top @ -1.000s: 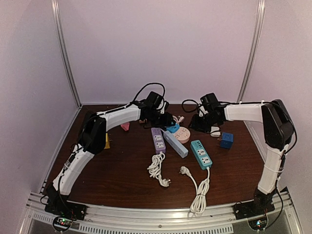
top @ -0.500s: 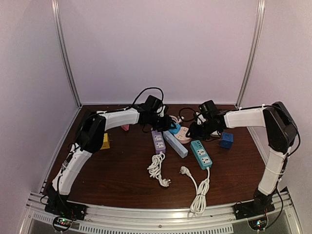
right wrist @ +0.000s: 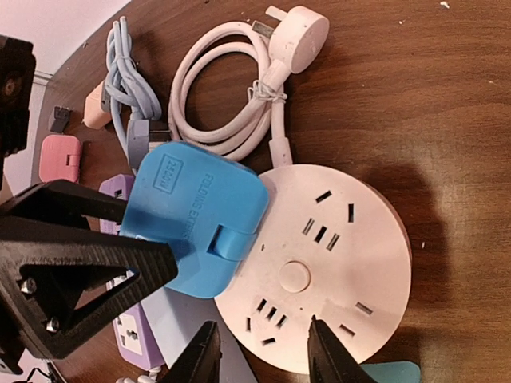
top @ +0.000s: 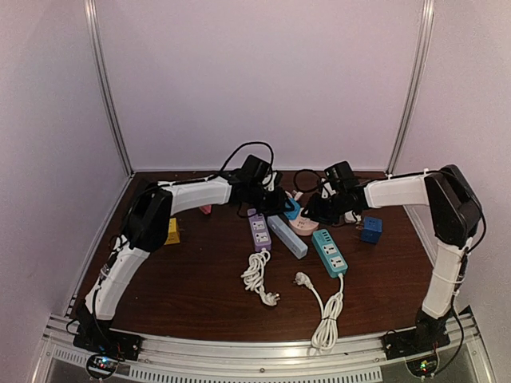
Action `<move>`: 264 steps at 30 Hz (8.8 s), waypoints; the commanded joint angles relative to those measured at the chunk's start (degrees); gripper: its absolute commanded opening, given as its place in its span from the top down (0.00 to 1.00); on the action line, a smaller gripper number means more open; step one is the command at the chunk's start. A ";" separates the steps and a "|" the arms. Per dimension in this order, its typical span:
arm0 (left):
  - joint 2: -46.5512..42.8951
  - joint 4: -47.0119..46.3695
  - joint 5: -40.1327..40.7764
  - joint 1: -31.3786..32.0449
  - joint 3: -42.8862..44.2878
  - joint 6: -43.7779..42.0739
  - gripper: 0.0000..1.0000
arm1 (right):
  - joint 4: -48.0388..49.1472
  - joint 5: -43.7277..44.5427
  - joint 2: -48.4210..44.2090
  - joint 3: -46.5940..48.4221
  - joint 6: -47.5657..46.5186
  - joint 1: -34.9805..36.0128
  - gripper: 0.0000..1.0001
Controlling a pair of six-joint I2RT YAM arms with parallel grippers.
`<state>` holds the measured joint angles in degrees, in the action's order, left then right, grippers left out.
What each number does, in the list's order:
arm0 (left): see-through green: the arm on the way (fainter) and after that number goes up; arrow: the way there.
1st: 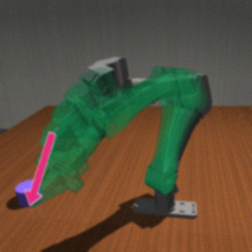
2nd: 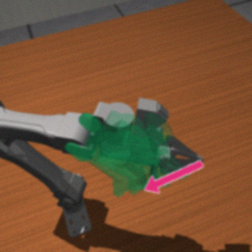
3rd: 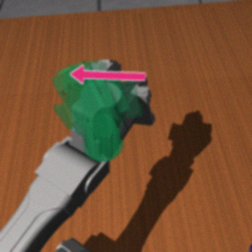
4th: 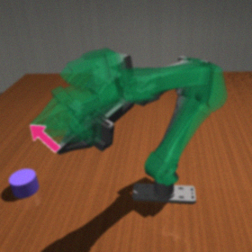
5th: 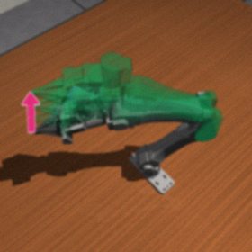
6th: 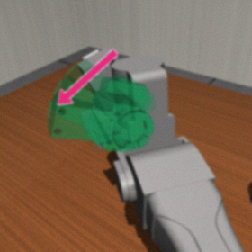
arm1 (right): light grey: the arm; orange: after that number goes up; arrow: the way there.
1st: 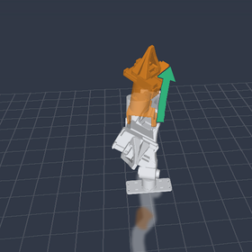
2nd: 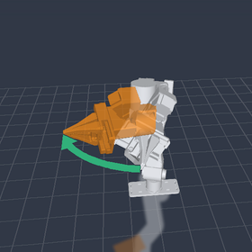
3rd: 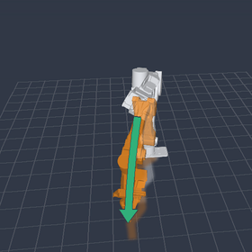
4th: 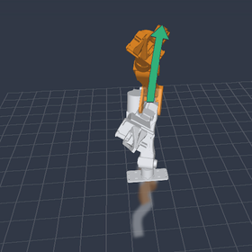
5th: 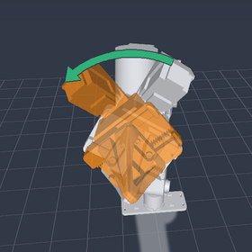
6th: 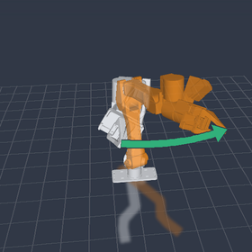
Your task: Pull the plug off the socket
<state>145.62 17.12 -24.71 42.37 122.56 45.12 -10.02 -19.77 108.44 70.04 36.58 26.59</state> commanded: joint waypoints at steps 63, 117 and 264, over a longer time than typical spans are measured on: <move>0.08 -21.78 -9.80 0.80 -5.14 26.02 1.00 | -4.07 10.57 7.09 -1.44 -1.05 -2.13 1.00; -3.83 -16.29 -6.47 1.40 -4.40 11.08 1.00 | 0.10 5.39 8.69 -4.90 -0.30 0.58 1.00; -27.36 24.06 47.71 1.91 -32.31 -18.74 0.64 | 2.99 17.59 -19.75 -8.14 -4.28 -1.10 0.19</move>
<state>117.78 41.69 23.40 43.64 88.58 26.41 -7.97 -3.95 90.94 63.22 32.75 25.71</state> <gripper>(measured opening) 0.355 0.810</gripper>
